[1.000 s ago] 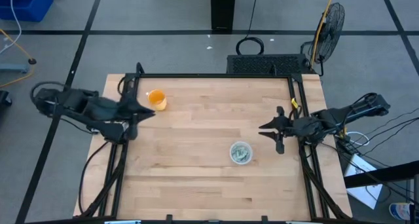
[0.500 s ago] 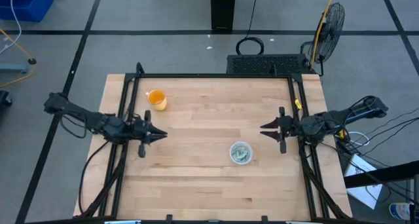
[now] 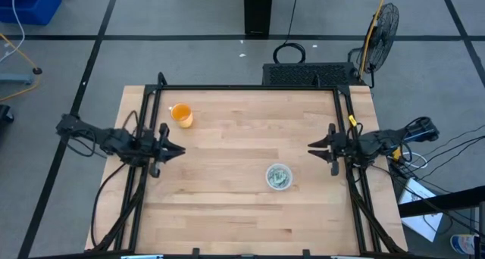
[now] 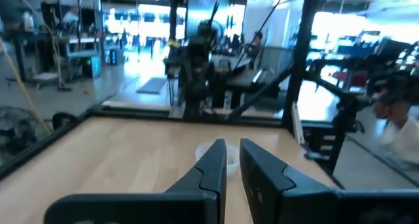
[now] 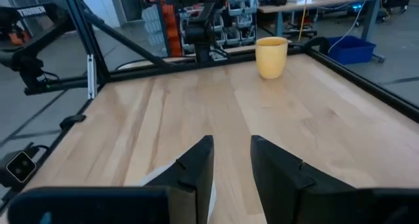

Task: Pick and place Stevia / Truvia into bins
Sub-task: Return to Home Position

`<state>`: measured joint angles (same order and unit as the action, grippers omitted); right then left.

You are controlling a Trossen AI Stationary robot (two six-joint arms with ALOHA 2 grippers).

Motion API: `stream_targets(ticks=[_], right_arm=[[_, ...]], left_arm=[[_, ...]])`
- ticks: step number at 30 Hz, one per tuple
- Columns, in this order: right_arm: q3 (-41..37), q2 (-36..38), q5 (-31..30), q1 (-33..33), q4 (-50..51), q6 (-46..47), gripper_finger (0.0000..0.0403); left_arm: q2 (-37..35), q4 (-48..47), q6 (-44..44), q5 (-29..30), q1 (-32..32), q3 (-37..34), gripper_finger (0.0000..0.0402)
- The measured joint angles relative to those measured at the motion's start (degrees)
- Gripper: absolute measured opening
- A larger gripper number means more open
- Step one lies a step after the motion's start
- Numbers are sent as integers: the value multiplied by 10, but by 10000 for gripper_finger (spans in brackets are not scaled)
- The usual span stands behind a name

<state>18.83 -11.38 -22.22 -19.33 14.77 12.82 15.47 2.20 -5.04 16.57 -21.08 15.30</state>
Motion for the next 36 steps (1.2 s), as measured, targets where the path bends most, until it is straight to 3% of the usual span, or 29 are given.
stream_targets(ticks=[8, 18, 36], right_arm=[[-52, 64, -1, 0, -7, 0, 95], [-82, 88, -1, 0, -34, 0, 95], [-82, 88, 0, 0, 0, 0, 95]], left_arm=[[-40, -33, 1, -1, 0, -6, 51], [-37, 157, -11, -2, 0, -146, 51], [-35, 57, 5, 3, 0, -147, 51]])
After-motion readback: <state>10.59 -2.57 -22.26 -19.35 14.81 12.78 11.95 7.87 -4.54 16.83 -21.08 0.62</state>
